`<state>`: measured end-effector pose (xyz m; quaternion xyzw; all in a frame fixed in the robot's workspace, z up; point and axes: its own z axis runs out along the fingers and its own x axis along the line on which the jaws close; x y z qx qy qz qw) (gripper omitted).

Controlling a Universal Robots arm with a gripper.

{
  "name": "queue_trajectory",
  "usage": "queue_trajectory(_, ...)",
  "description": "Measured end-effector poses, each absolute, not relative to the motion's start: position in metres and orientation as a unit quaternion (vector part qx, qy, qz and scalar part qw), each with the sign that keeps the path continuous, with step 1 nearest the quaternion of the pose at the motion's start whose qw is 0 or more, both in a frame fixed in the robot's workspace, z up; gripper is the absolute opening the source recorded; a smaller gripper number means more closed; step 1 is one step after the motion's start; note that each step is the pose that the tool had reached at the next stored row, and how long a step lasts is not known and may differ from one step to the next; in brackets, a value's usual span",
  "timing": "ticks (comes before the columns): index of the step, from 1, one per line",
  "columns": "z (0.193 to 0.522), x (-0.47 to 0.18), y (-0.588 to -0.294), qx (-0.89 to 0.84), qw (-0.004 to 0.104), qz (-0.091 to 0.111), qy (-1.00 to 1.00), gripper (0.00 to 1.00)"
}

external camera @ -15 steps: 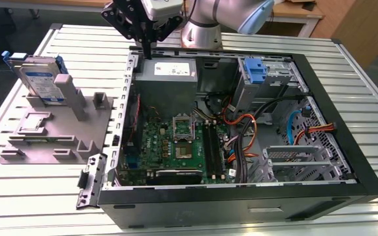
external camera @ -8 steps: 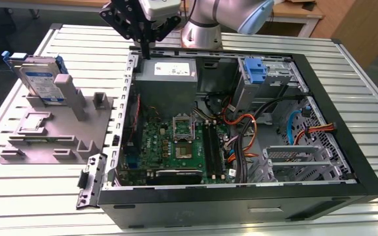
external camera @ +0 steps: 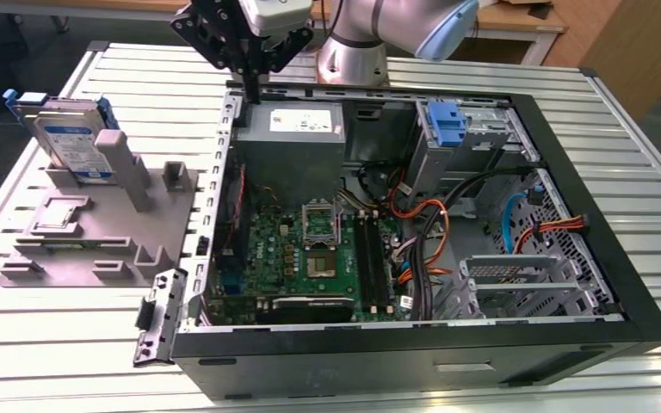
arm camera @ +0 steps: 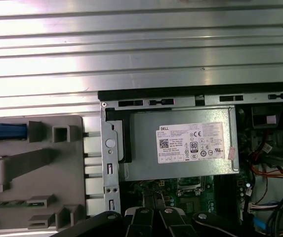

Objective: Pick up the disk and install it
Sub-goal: 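Reach for the disk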

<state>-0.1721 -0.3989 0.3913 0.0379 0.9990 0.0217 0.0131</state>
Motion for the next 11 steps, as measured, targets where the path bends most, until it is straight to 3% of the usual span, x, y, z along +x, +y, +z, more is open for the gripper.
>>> queue_trajectory(11,0.3911,-0.1760,-0.3989,0.038,0.013,0.022,0.999,0.10)
